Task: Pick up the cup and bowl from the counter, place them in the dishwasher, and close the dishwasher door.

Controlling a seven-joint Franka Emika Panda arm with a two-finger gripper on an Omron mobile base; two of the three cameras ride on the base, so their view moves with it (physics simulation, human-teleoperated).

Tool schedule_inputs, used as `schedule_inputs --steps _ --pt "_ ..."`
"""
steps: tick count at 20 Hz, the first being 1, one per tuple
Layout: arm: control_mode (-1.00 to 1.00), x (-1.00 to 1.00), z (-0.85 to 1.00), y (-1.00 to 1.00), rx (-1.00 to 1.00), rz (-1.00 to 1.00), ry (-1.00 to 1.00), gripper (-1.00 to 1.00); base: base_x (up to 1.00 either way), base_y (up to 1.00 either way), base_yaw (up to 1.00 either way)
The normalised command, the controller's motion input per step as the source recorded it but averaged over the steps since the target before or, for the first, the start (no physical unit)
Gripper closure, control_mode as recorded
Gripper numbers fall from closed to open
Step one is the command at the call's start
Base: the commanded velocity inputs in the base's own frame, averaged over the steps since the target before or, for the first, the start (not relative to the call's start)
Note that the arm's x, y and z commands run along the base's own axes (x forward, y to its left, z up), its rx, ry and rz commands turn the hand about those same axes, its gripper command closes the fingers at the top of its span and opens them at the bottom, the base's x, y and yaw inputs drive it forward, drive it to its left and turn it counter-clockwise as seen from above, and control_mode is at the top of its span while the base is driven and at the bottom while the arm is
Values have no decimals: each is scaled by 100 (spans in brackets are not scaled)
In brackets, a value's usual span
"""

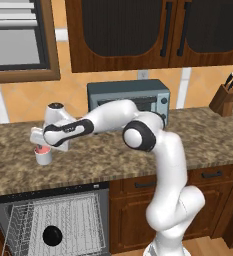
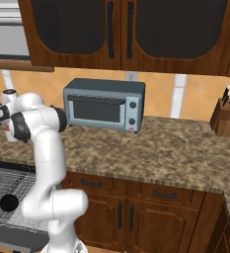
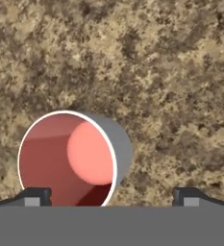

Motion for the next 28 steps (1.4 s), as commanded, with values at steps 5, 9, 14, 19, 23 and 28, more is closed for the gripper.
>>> schedule_inputs --steps 5,9,14,19,23,28 --pt "-100 0 -32 -5 -4 0 3 -100 0 0 0" --pt "-100 3 -37 -10 -3 0 1 -100 0 0 0" --pt "-100 15 -39 -3 -2 0 5 -100 0 0 0" --pt "-100 0 -7 0 0 0 5 100 0 0 0" --pt "-100 0 0 0 0 0 1 100 0 0 0" --pt "-100 -3 0 -1 0 0 0 100 0 0 0"
